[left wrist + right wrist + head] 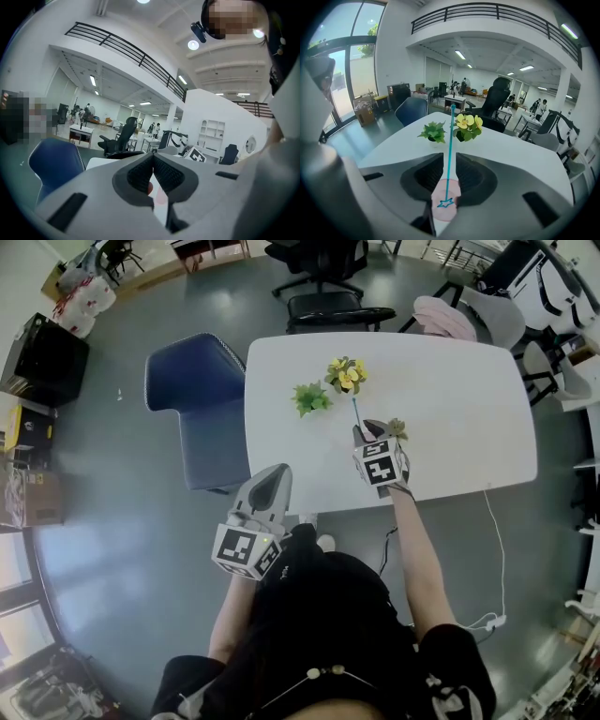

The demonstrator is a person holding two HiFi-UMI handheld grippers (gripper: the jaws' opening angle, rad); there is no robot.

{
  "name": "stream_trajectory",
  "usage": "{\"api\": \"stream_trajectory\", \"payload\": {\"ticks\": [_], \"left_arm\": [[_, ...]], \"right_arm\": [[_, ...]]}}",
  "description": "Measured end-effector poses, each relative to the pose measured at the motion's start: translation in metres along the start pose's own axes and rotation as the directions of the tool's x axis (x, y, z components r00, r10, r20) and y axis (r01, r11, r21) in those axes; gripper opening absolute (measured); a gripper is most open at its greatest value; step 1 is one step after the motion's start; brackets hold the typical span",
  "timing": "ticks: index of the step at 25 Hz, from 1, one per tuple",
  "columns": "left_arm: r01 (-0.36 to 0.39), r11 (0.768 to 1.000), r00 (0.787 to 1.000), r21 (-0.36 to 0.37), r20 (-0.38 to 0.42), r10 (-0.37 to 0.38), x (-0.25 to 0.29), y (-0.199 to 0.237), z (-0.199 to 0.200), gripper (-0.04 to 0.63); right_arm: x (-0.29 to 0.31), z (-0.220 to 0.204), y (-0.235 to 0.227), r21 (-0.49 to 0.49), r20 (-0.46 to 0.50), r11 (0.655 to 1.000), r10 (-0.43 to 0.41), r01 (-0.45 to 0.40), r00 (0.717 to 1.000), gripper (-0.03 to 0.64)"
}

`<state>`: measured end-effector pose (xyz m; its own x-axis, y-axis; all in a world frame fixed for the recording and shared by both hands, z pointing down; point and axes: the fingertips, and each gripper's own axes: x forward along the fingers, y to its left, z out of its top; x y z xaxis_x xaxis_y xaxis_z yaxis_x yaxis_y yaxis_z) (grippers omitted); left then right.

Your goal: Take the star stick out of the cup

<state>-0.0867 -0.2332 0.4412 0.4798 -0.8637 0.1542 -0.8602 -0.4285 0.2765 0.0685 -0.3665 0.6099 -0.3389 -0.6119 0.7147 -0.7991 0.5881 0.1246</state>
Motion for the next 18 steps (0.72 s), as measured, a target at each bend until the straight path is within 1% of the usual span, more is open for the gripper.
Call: {"api": "stream_trajectory", "payload": {"ticks": [5,6,8,9,12,14,18], "left_arm": [[0.0,1.0,1.0,-0.032,-0.004,0.0,0.008,0.018,-0.001,0.005],[0.001,0.999,1.0,-0.036,-0.005,-0.001,0.01,0.021,-0.001,0.005],[0.002,0.999,1.0,-0.042,-0.007,-0.002,0.013,0.027,0.0,0.005],[0.003,0.999,1.0,-0.043,-0.008,-0.003,0.015,0.03,0.0,0.005],[0.017,0.999,1.0,-0.045,-0.009,-0.017,0.024,0.035,0.001,0.005],[0.033,0.999,0.999,-0.042,-0.011,-0.034,0.029,0.035,0.002,0.005],[0.058,0.998,0.998,-0.032,-0.009,-0.059,0.038,0.031,0.007,0.005]], "right_arm": [[0.013,-0.002,-0.001,0.007,-0.031,1.0,0.004,-0.004,1.0,0.081],[0.014,0.0,-0.002,0.006,-0.029,1.0,-0.006,0.006,1.0,0.071],[0.011,0.003,-0.005,0.0,-0.02,0.999,-0.034,0.034,0.999,0.028],[0.009,0.005,-0.006,-0.004,-0.013,0.999,-0.043,0.043,0.999,0.026],[0.004,0.009,-0.011,0.011,0.015,0.998,-0.056,0.056,0.998,0.026],[0.0,0.01,-0.013,0.054,0.046,0.997,-0.056,0.053,0.997,0.023],[-0.023,0.023,-0.02,0.116,0.146,0.991,-0.083,0.067,0.986,0.023]]}}
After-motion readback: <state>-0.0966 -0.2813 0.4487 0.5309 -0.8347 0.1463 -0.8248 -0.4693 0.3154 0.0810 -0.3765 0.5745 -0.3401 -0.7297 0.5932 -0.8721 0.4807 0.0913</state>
